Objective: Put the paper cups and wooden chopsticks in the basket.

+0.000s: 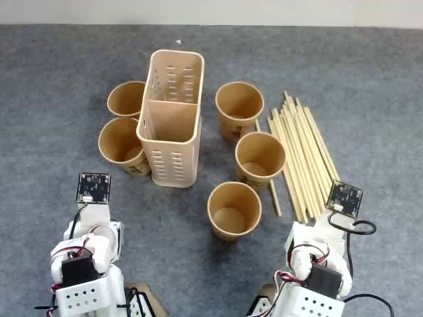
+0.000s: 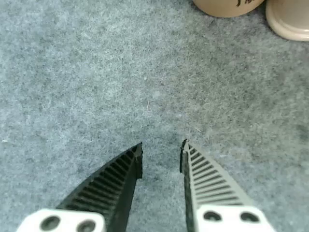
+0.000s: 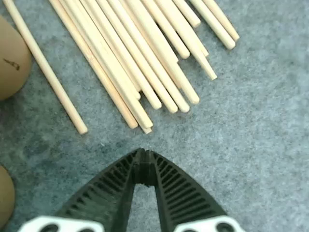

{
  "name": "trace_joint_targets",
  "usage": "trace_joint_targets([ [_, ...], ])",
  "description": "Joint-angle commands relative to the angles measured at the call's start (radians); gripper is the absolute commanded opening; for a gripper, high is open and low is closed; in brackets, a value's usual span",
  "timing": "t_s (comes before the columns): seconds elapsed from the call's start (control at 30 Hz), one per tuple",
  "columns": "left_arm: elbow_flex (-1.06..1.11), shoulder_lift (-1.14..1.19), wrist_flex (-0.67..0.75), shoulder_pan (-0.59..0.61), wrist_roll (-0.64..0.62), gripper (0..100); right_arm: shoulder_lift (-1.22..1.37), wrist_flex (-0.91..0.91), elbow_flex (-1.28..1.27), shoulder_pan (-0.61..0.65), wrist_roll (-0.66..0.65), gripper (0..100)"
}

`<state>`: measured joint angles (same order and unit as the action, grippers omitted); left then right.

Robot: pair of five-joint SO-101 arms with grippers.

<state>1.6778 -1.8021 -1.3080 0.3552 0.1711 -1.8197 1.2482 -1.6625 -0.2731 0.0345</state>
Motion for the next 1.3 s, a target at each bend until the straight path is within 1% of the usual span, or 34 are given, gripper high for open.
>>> trace_joint_targets([
  [0.0,0.018,-0.007,-0.005,-0.013,0.012,16,-0.015,0.002,-0.15,-0.013,0.009,0.5],
  [0.13,0.018,-0.007,0.002,-0.025,0.009,16,-0.015,0.002,-0.15,-0.013,0.009,0.5],
  [0.3,0.018,-0.007,-0.005,-0.127,0.009,16,-0.015,0.002,-0.15,-0.013,0.009,0.5],
  [0.57,0.018,-0.007,0.002,-0.15,0.011,16,-0.015,0.001,-0.148,-0.012,0.009,0.5],
  [0.63,0.018,-0.007,0.005,-0.139,0.015,16,-0.015,0.002,-0.147,-0.012,0.008,0.5],
  [0.7,0.005,-0.007,0.017,-0.101,0.02,16,-0.015,-0.002,-0.147,-0.016,0.008,0.5],
  [0.77,-0.015,-0.007,0.091,-0.007,0.087,16,-0.015,-0.056,-0.147,-0.019,0.008,0.5],
  [0.8,-0.028,-0.007,0.152,0.045,0.129,16,-0.015,-0.079,-0.147,-0.03,0.008,0.5],
  [0.87,-0.056,-0.007,0.264,0.177,0.183,16,-0.015,-0.136,-0.147,-0.097,0.008,0.5],
  [0.93,-0.091,-0.007,0.338,0.291,0.183,16,-0.015,-0.228,-0.147,-0.196,0.008,0.5],
  [1.0,-0.14,-0.007,0.354,0.369,0.184,17,-0.015,-0.318,-0.148,-0.26,0.008,0.5],
  [1.07,-0.202,-0.007,0.354,0.426,0.184,17,-0.015,-0.358,-0.148,-0.297,-0.017,0.5],
  [1.1,-0.24,-0.001,0.354,0.441,0.184,17,-0.015,-0.363,-0.148,-0.305,-0.068,0.5],
  [1.17,-0.329,0.004,0.351,0.447,0.183,17,-0.015,-0.363,-0.148,-0.309,-0.226,0.5],
  [1.2,-0.375,0.004,0.336,0.447,0.181,17,-0.015,-0.358,-0.148,-0.315,-0.302,0.5],
  [1.27,-0.487,0.018,0.275,0.446,0.167,17,-0.015,-0.325,-0.148,-0.311,-0.405,0.5],
])
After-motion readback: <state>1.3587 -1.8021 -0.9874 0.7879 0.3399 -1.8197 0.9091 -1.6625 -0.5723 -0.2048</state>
